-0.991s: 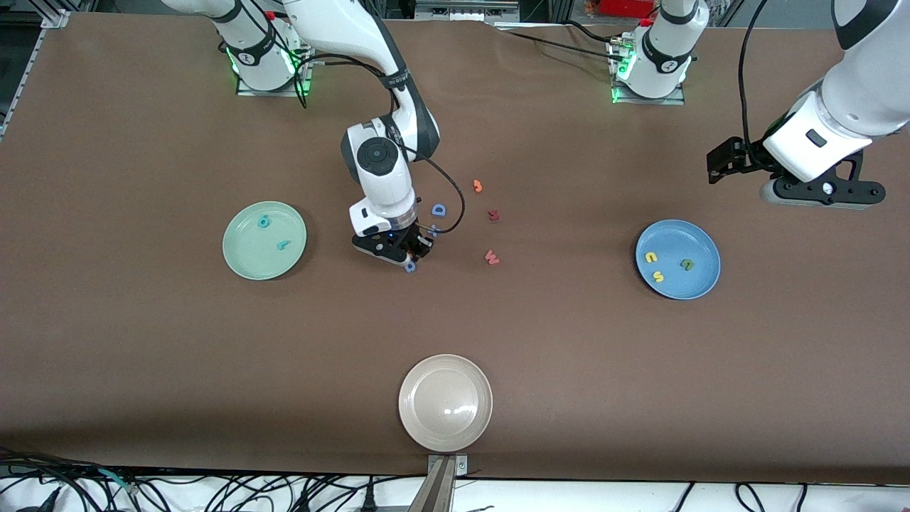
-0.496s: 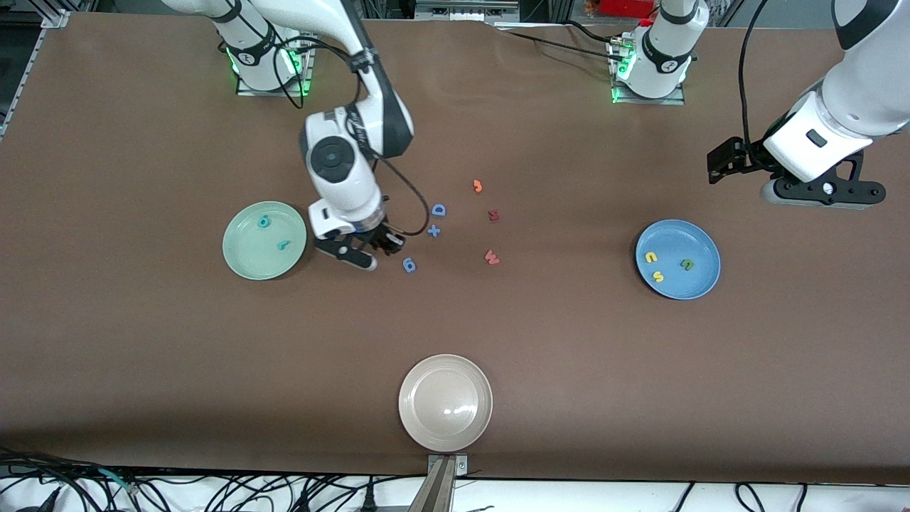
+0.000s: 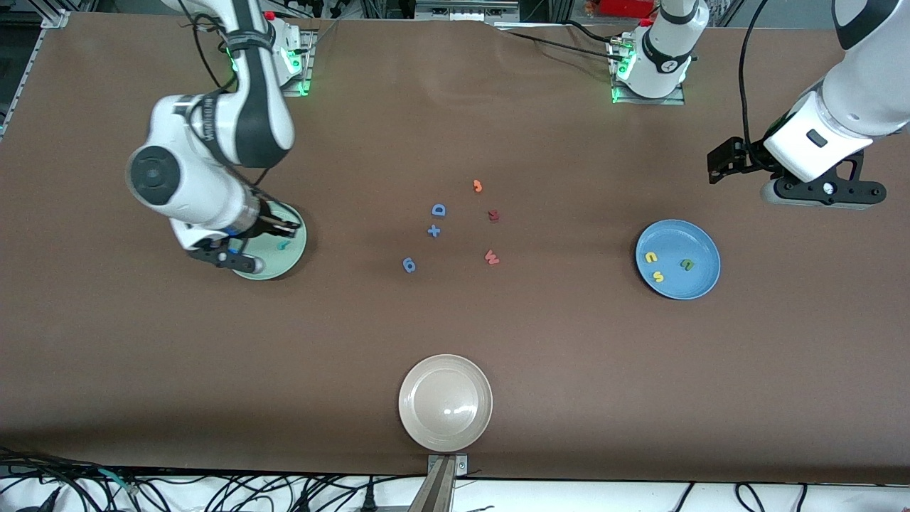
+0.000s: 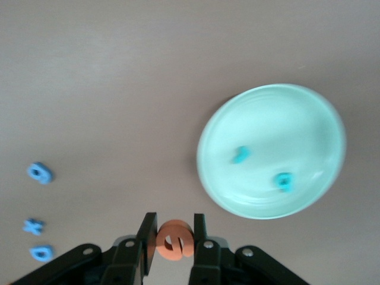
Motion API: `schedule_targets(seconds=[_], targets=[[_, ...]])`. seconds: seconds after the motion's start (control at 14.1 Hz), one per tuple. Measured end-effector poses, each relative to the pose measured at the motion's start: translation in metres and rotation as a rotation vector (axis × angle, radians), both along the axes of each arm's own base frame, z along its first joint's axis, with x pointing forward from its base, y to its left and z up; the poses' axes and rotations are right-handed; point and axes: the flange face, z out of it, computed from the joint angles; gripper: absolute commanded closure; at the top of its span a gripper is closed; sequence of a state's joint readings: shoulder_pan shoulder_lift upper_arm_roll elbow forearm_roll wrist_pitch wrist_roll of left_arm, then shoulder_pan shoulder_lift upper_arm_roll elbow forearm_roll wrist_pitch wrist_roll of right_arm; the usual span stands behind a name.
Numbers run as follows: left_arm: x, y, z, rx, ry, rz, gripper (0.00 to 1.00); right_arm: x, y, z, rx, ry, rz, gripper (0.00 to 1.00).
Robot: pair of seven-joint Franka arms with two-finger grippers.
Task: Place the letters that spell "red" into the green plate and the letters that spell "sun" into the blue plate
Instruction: 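Carry the orange 6 with the right gripper to the green plate, then lower the orange 6 onto the green plate and open the right gripper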
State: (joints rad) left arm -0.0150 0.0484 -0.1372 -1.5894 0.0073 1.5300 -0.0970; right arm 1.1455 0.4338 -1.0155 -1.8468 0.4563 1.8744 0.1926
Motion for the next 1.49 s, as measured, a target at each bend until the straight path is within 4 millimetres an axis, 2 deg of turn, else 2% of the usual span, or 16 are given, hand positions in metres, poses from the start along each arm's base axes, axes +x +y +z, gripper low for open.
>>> schedule_targets(seconds=[0.14, 0.28, 0.42, 0.57, 0.71, 0.99, 1.13, 1.27, 1.42, 1.49], targets=[[0.0, 0.0, 0.0, 0.0, 0.0, 0.0, 0.0, 0.002, -0.034, -0.002, 0.005, 0.01, 0.033, 0.88], [0.0, 0.0, 0.0, 0.0, 0.0, 0.0, 0.0, 0.004, -0.072, -0.013, 0.006, 0.022, 0.059, 0.88], [0.0, 0.0, 0.0, 0.0, 0.0, 0.0, 0.0, 0.006, -0.113, -0.03, -0.008, 0.014, 0.085, 0.88], [0.0, 0.0, 0.0, 0.0, 0.0, 0.0, 0.0, 0.003, -0.138, -0.053, -0.042, -0.021, 0.098, 0.87], [0.0, 0.0, 0.0, 0.0, 0.0, 0.0, 0.0, -0.004, -0.138, -0.077, -0.055, -0.04, 0.102, 0.87], [0.0, 0.0, 0.0, 0.0, 0.0, -0.001, 0.0, -0.013, -0.112, -0.123, -0.039, -0.073, 0.101, 0.87], [0.0, 0.0, 0.0, 0.0, 0.0, -0.001, 0.0, -0.016, -0.112, -0.141, -0.027, -0.078, 0.105, 0.87], [0.0, -0.001, 0.0, 0.0, 0.0, -0.001, 0.0, -0.017, -0.121, -0.153, -0.004, -0.083, 0.114, 0.86], [0.0, -0.001, 0.0, 0.0, 0.0, -0.002, 0.0, -0.017, -0.129, -0.159, 0.011, -0.086, 0.115, 0.8], [0.0, -0.001, 0.0, 0.0, 0.0, -0.003, 0.0, -0.017, -0.131, -0.161, 0.011, -0.086, 0.114, 0.66]])
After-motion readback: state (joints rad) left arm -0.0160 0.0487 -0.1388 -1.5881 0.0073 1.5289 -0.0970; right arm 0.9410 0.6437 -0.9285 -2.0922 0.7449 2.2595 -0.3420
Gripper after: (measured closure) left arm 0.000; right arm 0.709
